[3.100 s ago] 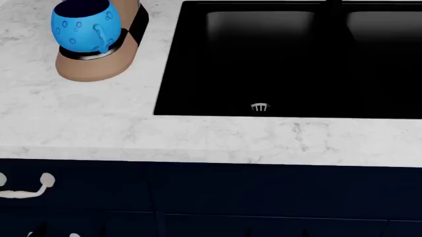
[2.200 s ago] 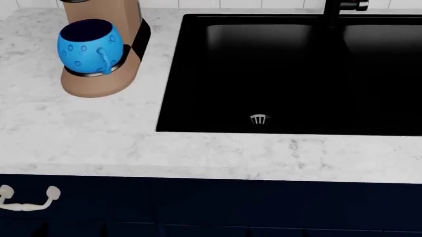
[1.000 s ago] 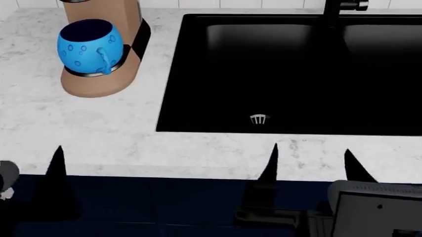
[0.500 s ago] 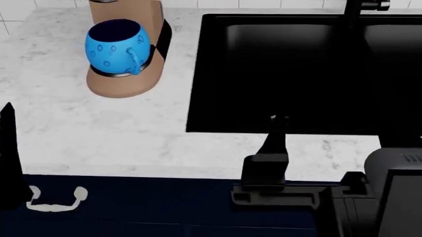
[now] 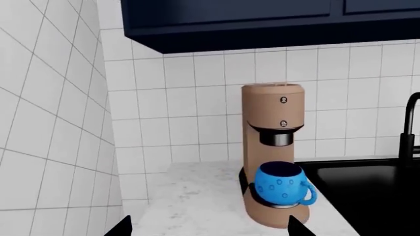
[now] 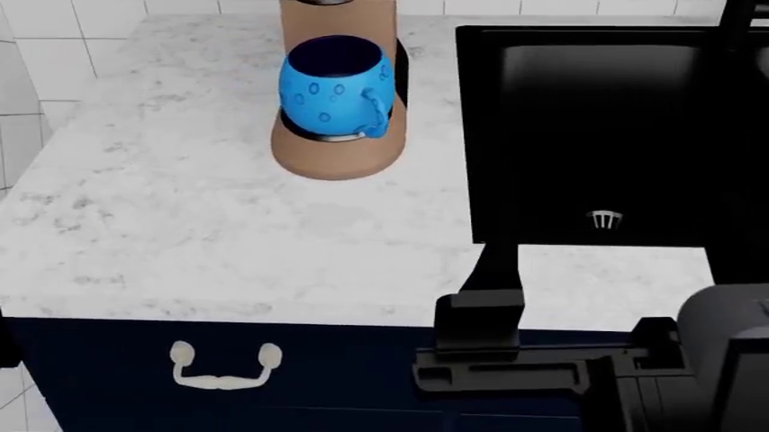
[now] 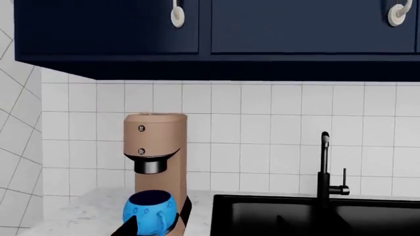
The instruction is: Pick the mug from under the coffee machine dispenser and place it on the counter.
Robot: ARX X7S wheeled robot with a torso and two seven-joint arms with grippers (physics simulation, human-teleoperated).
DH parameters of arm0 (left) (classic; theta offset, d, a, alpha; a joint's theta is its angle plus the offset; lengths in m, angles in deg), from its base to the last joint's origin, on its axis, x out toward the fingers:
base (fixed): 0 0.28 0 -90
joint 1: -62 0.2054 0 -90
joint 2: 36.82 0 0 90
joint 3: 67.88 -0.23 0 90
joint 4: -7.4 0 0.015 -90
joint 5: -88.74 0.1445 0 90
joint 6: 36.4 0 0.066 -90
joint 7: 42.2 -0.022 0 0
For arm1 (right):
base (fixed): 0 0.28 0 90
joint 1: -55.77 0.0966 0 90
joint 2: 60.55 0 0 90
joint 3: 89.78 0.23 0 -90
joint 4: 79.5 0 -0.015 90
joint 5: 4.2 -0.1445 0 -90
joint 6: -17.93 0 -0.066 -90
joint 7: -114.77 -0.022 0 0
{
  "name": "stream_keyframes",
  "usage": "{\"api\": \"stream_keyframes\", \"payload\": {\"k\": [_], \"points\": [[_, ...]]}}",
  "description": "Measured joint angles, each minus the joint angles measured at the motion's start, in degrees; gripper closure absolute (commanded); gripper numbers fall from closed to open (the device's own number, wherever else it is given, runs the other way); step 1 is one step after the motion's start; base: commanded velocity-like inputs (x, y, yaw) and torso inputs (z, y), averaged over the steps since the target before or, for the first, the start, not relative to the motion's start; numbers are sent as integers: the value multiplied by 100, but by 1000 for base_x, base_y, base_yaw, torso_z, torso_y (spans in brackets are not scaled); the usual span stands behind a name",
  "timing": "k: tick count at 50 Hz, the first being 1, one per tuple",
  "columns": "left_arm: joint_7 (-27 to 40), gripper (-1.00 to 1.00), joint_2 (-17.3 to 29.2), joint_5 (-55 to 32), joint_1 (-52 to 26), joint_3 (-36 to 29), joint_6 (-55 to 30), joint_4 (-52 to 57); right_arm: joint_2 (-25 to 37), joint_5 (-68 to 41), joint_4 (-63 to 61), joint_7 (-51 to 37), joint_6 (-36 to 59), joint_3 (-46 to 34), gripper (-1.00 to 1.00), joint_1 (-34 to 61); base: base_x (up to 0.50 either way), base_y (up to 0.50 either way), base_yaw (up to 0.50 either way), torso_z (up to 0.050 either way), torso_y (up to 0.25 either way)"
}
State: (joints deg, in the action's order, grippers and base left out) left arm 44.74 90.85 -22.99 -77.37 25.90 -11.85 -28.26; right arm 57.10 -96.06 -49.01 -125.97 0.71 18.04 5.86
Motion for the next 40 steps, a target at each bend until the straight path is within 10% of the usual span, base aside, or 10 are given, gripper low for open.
{"api": "stream_keyframes", "payload": {"k": [40], "points": [[-31, -100, 267, 108, -94, -311, 421, 76, -21, -532, -10, -299, 17, -52, -100, 237, 188, 0, 0, 0, 0]]}}
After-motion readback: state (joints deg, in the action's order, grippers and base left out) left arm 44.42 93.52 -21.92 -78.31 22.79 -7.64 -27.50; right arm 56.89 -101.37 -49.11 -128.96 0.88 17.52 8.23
